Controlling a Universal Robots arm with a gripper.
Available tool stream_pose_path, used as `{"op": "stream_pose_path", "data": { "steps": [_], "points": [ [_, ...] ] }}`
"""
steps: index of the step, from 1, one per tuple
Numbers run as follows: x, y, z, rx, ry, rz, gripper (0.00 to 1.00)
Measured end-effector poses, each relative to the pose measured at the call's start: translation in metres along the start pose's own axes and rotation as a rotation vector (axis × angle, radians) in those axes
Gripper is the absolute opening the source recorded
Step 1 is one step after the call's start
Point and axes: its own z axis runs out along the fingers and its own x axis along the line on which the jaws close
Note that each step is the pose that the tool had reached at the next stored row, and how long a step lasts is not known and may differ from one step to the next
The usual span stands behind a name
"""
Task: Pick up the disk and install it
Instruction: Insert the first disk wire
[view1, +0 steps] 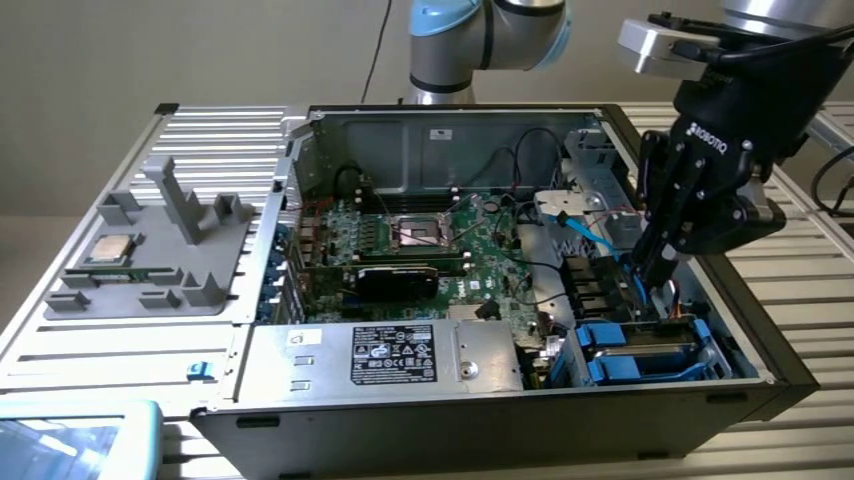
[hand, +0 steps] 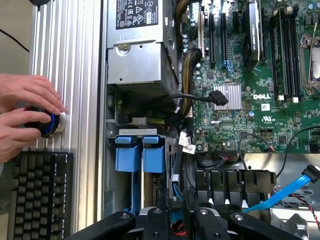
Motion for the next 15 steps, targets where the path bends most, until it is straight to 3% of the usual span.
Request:
{"op": "stream_pose_path", "data": {
  "steps": [4, 9, 12, 15],
  "points": [
    [0.0015, 0.0005, 0.0004, -0.0015, -0.0036, 0.006, 0.25],
    [0.0018, 0.0004, 0.0009, -0.0101, -0.0102, 0.051, 0.25],
    [0.0062, 0.0001, 0.0021, -0.0113, -0.0224, 0.053, 0.25],
    [0.0083, 0.0000, 0.0027, -0.0120, -0.0305, 0.053, 0.25]
  ]
}}
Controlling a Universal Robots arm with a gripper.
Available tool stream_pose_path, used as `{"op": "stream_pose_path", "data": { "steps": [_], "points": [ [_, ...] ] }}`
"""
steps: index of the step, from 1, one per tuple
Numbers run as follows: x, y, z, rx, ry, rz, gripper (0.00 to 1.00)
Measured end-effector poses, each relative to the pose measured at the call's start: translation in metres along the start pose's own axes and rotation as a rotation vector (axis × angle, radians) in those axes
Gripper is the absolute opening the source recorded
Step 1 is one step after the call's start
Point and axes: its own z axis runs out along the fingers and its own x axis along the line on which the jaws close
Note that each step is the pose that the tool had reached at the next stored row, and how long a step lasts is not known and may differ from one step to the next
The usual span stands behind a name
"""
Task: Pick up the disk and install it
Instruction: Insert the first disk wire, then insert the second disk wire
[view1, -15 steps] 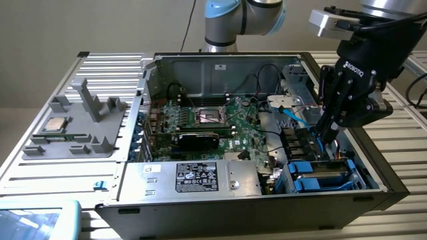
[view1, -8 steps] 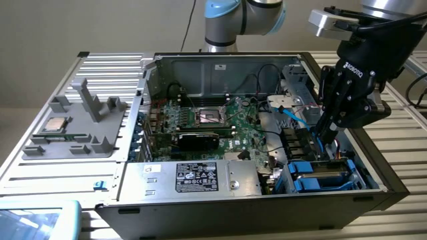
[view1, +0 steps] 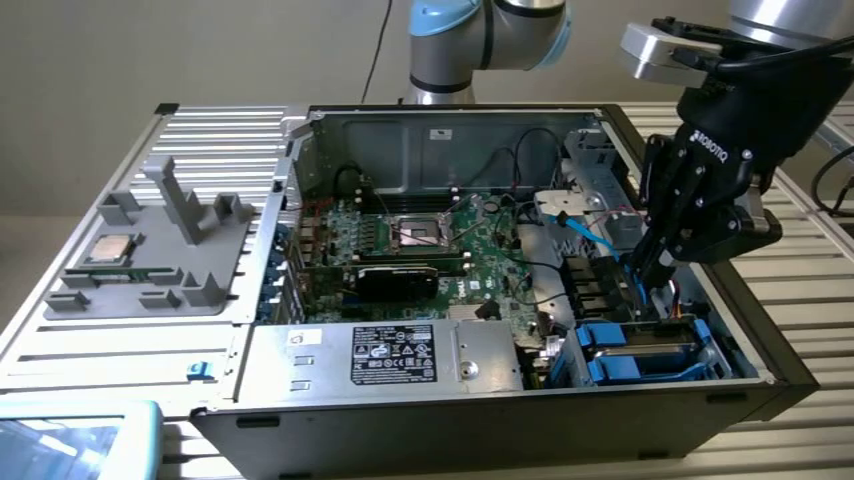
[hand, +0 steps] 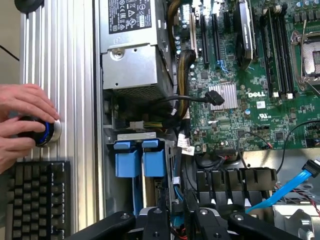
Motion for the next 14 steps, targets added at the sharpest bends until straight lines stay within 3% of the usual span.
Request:
{"op": "stream_pose_path", "data": {
  "steps": [8, 11, 14],
  "points": [
    [0.0011, -0.0002, 0.0012, -0.0017, -0.0180, -0.001, 0.25],
    [0.0024, -0.0003, 0.0013, -0.0023, -0.0247, -0.002, 0.16],
    [0.0027, -0.0003, 0.0014, -0.0024, -0.0265, -0.002, 0.16]
  ]
}}
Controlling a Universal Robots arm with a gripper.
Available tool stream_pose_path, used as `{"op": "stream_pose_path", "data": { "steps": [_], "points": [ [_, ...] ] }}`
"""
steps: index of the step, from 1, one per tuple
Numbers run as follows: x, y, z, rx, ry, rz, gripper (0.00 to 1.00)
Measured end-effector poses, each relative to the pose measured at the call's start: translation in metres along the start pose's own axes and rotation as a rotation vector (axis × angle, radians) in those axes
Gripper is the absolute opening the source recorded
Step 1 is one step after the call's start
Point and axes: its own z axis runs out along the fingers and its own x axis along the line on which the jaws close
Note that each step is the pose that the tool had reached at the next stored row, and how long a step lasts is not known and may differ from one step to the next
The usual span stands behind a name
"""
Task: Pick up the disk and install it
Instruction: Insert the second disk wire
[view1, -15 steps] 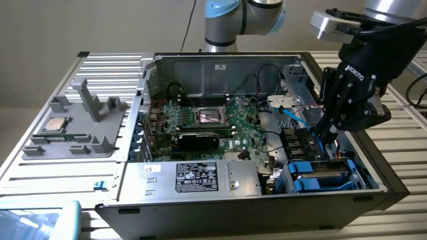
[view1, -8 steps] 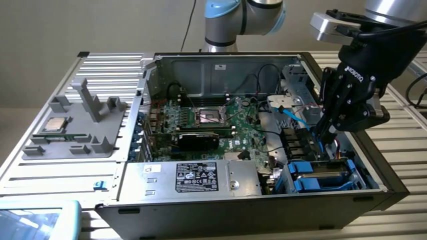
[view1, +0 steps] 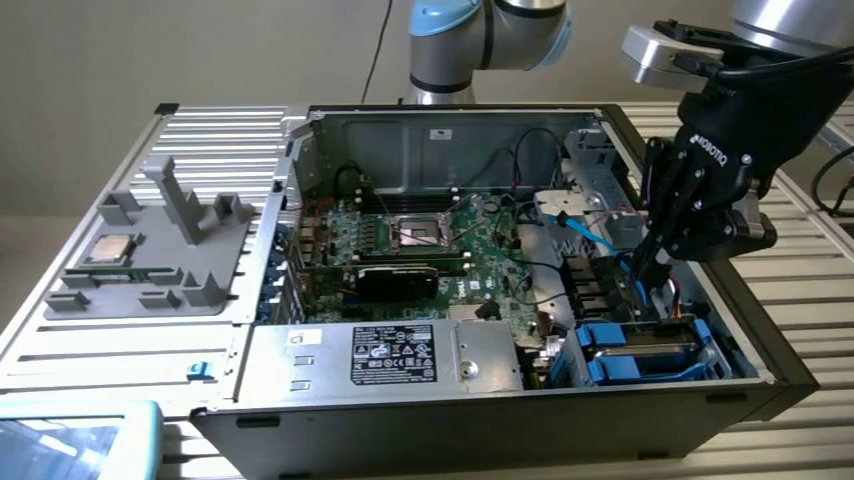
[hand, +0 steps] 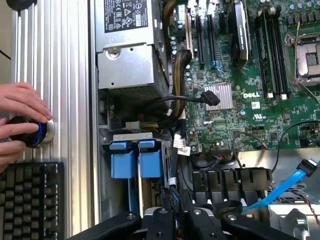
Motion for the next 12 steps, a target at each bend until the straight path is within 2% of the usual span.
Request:
{"op": "stream_pose_path", "data": {
  "steps": [12],
  "points": [
    [0.0000, 0.0000, 0.0000, -0.0001, -0.0001, 0.000, 0.16]
  ]
}}
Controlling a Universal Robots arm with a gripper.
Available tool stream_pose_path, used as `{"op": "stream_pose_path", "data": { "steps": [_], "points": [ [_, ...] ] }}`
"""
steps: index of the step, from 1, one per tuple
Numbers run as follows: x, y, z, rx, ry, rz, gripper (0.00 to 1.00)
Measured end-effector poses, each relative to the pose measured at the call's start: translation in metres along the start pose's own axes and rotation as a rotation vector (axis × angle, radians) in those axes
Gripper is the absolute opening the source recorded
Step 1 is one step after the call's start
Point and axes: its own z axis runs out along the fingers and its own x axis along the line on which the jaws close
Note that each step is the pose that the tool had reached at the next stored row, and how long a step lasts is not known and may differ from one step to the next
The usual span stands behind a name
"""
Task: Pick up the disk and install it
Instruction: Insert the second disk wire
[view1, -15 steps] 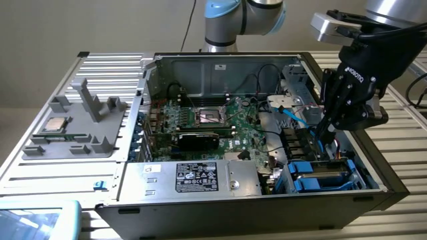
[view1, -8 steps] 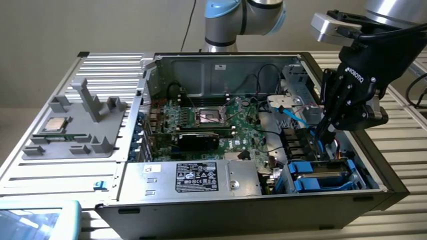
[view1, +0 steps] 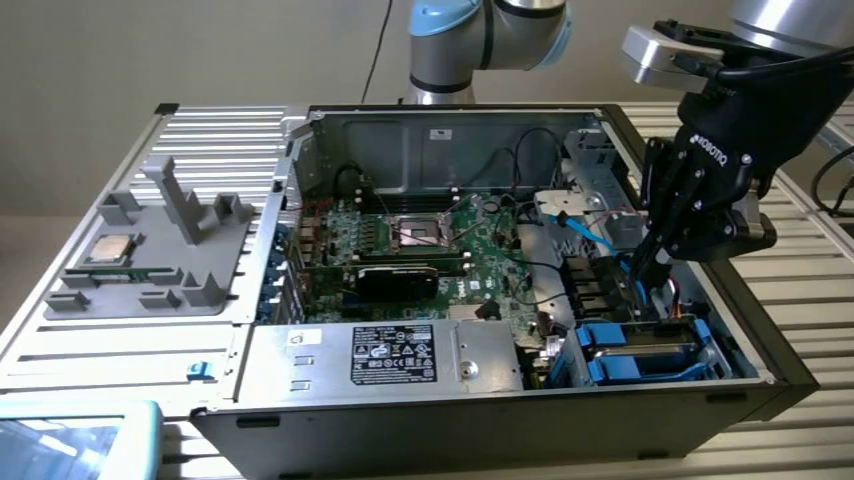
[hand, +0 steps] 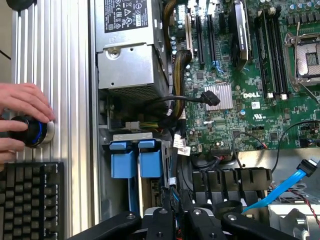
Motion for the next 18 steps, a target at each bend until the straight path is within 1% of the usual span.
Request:
{"op": "stream_pose_path", "data": {
  "steps": [3, 4, 6, 8, 9, 11, 13, 14, 17, 18],
  "points": [
    [0.000, 0.0003, 0.0000, 0.0004, 0.0000, 0.000, 0.16],
    [0.000, 0.0011, 0.0001, 0.0015, 0.0000, 0.000, 0.16],
    [0.001, 0.0034, 0.0007, 0.0049, -0.0006, 0.001, 0.16],
    [0.002, 0.0063, 0.0014, 0.0105, -0.0010, 0.001, 0.16],
    [0.004, 0.0069, 0.0020, 0.0119, -0.0020, 0.001, 0.16],
    [0.008, 0.0067, 0.0030, 0.0129, -0.0076, 0.001, 0.16],
    [0.011, 0.0064, 0.0037, 0.0128, -0.0087, 0.001, 0.16],
    [0.013, 0.0064, 0.0045, 0.0136, -0.0112, 0.001, 0.16],
    [0.017, 0.0075, 0.0074, 0.0210, -0.0228, 0.000, 0.16],
    [0.017, 0.0082, 0.0082, 0.0244, -0.0260, 0.000, 0.16]
  ]
}}
